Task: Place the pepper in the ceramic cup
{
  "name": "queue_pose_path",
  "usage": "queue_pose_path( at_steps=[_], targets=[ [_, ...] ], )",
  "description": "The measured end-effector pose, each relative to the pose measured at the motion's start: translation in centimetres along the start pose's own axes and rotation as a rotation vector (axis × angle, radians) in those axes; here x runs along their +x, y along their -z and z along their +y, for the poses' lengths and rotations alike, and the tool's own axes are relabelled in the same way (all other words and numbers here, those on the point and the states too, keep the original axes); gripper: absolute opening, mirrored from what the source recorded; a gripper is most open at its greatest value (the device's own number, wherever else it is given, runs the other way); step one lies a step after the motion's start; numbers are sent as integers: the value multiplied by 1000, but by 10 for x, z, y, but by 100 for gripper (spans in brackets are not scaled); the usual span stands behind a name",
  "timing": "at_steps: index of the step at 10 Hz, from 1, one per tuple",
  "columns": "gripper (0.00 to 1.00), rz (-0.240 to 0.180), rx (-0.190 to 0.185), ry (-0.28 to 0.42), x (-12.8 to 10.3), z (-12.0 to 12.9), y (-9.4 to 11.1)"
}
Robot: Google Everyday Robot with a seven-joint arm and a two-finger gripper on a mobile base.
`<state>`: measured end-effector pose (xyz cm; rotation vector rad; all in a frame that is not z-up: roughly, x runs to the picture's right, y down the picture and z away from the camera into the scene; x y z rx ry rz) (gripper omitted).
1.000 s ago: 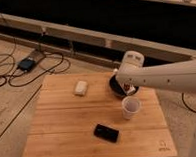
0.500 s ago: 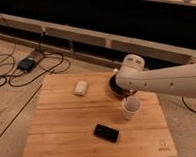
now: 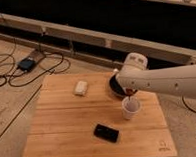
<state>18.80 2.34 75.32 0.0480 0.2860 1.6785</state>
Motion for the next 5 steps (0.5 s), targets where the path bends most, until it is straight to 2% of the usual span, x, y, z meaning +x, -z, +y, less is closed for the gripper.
queue_pose_path(
  at_steps=[3, 5],
  targets=[
    [0, 9, 14, -14, 14, -14, -13],
    [4, 16, 8, -21, 23, -19, -5]
  ],
)
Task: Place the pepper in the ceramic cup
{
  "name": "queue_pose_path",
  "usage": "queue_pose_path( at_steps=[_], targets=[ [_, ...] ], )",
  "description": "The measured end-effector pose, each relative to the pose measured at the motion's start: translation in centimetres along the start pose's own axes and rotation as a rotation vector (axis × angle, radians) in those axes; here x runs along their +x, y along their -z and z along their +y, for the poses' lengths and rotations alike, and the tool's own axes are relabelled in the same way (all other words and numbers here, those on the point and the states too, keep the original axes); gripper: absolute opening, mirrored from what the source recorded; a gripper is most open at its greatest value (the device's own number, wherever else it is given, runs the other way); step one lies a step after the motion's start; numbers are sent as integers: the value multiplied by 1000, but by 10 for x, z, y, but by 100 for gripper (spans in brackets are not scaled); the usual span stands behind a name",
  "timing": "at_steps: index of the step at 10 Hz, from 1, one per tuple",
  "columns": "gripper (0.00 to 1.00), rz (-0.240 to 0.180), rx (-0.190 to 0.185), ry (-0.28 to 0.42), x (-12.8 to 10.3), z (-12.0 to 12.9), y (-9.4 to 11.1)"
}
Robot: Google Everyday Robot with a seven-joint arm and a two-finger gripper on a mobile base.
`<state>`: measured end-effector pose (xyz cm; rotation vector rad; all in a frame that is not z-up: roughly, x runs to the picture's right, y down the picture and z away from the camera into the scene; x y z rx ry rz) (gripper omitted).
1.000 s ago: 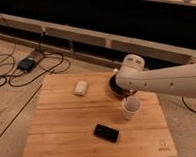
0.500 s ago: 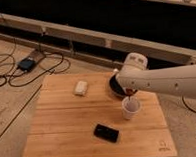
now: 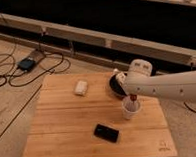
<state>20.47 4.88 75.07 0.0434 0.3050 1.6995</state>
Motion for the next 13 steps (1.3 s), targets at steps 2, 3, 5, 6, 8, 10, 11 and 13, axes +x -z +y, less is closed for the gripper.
queue_pose_path(
  at_steps=[2, 3, 5, 6, 8, 10, 11, 13],
  targets=[
    [26, 11, -16, 0, 10, -3, 13],
    [33, 13, -22, 2, 12, -3, 18],
    [56, 14, -34, 8, 15, 0, 20],
    [66, 13, -39, 11, 16, 8, 11],
    [77, 10, -47, 16, 16, 20, -7],
    [77, 9, -48, 20, 18, 24, -18],
    [77, 2, -50, 21, 15, 24, -16],
    [77, 3, -50, 24, 15, 25, -17]
  ],
)
